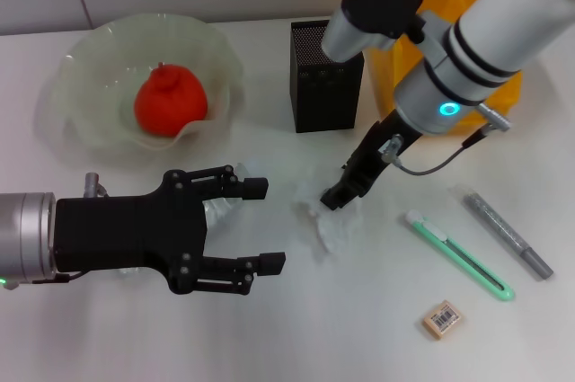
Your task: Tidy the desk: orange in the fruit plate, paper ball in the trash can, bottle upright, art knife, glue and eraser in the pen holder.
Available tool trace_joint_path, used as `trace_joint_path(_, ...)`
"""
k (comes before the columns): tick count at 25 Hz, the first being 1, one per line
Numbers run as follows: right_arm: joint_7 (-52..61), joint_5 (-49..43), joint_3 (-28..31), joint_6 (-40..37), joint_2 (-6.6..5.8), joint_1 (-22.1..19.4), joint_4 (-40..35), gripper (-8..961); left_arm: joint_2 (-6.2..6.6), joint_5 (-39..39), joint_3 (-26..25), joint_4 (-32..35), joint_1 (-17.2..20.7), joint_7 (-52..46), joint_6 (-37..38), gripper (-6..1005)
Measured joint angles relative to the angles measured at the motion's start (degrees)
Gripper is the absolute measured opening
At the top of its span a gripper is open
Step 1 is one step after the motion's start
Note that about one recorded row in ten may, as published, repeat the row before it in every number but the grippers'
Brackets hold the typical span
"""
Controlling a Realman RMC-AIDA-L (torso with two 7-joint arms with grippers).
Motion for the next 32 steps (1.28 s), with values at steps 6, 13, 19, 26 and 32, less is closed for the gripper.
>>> trace_joint_path(6, 2.61, -0.35, -0.11, -4.89, -0.32, -5.59, -12.73, 411, -0.05, 0.00, 0.00, 0.00, -0.03, -0.10, 0.02, 813)
trace_joint_path(13, 3.73, -1.93, 5.14, -7.92, -0.95, -11.89, -27.98, 410, -0.08, 0.00, 0.21, 0.06, -0.38, -0.14, -0.01, 812)
trace_joint_path(19, 3.35, -5.98, 9.24, -6.12, -0.68, -15.40, -36.68, 410, -0.17, 0.00, 0.37, 0.06, -0.72, -0.20, -0.19, 810)
trace_joint_path(26, 1.66, -8.36, 12.80, 0.66, -0.93, -16.47, -36.24, 409, -0.23, 0.00, 0.45, -0.21, -0.75, -0.14, -0.21, 809)
trace_joint_path(32, 1.14, -10.80, 12.54, 6.32, -1.03, -15.77, -31.28, 410, -0.26, 0.00, 0.49, -0.34, -0.77, -0.05, -0.17, 807)
